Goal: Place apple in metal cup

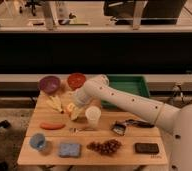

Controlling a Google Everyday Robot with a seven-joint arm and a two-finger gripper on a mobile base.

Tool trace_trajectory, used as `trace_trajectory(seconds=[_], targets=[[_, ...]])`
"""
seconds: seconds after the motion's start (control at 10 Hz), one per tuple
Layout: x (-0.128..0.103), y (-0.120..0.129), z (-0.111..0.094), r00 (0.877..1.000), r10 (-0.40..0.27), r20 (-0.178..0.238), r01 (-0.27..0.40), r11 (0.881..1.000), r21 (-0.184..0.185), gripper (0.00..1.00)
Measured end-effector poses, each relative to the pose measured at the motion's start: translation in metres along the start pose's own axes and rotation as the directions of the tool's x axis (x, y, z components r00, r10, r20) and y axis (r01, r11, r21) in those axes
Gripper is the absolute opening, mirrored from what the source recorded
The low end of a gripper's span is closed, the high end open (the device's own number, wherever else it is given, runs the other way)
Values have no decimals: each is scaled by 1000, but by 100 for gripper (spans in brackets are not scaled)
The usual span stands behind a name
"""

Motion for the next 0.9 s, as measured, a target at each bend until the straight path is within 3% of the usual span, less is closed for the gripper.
trace_trajectory(seconds=[0.3, 0.5, 0.9], targets=[[-3, -2, -5, 1000, -4, 4, 4, 1000, 18, 80], [-16, -10, -27, 1000, -31, 2, 31, 998, 60, 80], [-39, -28, -94, 999, -44, -5, 44, 991, 128, 80]])
